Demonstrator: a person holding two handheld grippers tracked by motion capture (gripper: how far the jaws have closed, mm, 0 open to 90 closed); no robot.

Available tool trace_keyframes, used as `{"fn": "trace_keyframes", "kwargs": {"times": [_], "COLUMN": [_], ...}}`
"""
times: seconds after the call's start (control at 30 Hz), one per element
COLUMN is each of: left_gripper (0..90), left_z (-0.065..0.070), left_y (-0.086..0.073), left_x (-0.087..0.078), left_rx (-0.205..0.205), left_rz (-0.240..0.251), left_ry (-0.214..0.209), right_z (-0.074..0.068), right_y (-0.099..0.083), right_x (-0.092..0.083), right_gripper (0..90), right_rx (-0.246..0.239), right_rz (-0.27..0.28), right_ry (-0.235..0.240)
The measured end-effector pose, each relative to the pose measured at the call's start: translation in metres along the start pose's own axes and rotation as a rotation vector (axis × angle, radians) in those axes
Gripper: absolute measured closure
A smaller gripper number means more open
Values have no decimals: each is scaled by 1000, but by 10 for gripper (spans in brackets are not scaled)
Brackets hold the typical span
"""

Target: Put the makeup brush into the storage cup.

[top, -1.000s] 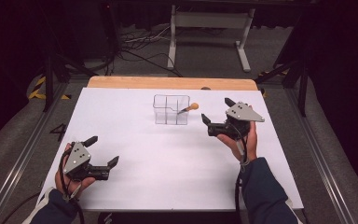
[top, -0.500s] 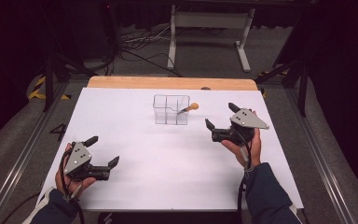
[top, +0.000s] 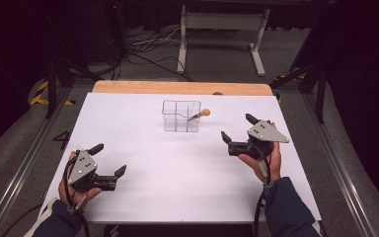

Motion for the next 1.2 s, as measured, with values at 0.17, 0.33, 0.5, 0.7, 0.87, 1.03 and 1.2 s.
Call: {"fn": "trace_keyframes", "kwargs": {"times": [0.17,0.33,0.5,0.7,0.87,1.03,1.2], "left_gripper": [22,22,22,22,22,22,22], "left_z": [0,0,1,1,1,1,1], "left_y": [0,0,0,0,0,0,0], "left_x": [0,0,0,0,0,1,1], "left_rx": [2,6,9,10,9,8,7], "left_rz": [-2,-2,-1,0,-1,-1,-1], "left_ry": [-2,-1,-1,-2,-2,-4,-4], "right_z": [1,0,-1,-1,-4,-8,-12], "right_y": [-3,-9,-13,-20,-24,-27,-33], "right_x": [-5,-11,-16,-21,-27,-31,-35], "right_gripper": [45,45,45,45,44,41,37], "right_rx": [1,0,-11,-14,-24,-39,-42], "right_rz": [1,-9,-17,-30,-32,-34,-42], "right_ry": [-6,-6,-1,1,2,7,12]}}
Point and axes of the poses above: each handheld gripper's, and its own axes: x roughly forward along the jaws, y roughly out of its top, z roughly to its right, the point moved 8 cm from there along x, roughly forward along the jaws, and after that the axes turned 15 degrees about y, right-handed, at the moved point
